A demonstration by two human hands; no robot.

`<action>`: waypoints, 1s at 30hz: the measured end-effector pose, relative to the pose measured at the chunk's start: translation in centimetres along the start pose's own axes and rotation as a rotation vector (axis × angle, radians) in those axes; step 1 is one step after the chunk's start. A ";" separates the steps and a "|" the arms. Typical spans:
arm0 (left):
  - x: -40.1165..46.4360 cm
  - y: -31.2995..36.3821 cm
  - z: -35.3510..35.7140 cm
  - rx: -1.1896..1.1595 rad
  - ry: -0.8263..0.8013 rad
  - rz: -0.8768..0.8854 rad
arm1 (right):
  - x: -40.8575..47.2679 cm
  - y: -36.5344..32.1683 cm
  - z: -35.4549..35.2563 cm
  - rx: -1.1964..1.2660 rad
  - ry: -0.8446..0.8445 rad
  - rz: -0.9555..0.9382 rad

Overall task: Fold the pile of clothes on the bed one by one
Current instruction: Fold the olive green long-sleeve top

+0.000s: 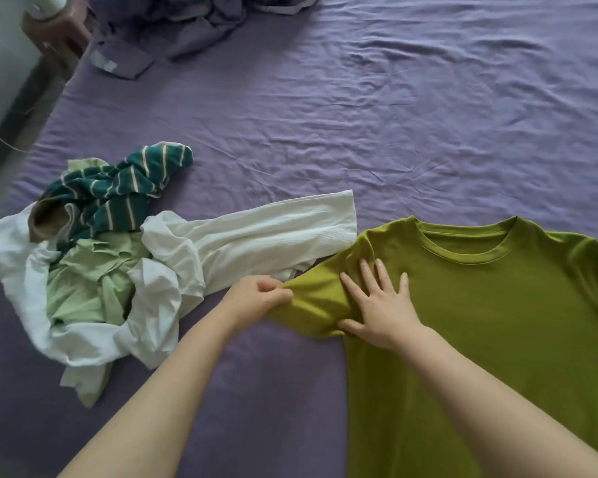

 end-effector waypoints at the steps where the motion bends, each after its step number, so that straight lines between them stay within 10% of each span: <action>1: -0.3 0.8 0.1 -0.120 0.002 -0.010 | -0.1 0.1 -0.5 0.065 -0.004 0.008; 6: -1.2 5.0 4.8 -0.227 -0.063 -0.033 | -2.0 3.1 -3.9 0.917 0.209 0.283; 10: -4.3 8.0 12.9 -0.473 -0.441 -0.215 | -5.9 7.2 -2.1 1.532 0.281 0.672; 14: -3.5 6.7 15.2 -0.312 -0.237 -0.214 | -8.4 10.3 0.3 1.502 0.307 0.803; 18: -1.0 6.5 12.4 0.185 0.164 0.175 | -8.4 11.6 0.1 1.157 0.353 0.747; 30: 4.9 11.0 13.2 0.511 0.173 0.388 | -9.0 13.0 -1.5 0.731 0.498 0.643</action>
Point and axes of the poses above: each hand's wrist, its own x-axis towards the middle knuckle, its own z-axis out of the palm, y = z × x, the point moved 8 cm from there along x, towards the middle knuckle, and after that the axes turned 9 degrees about y, right-handed, at the moved point
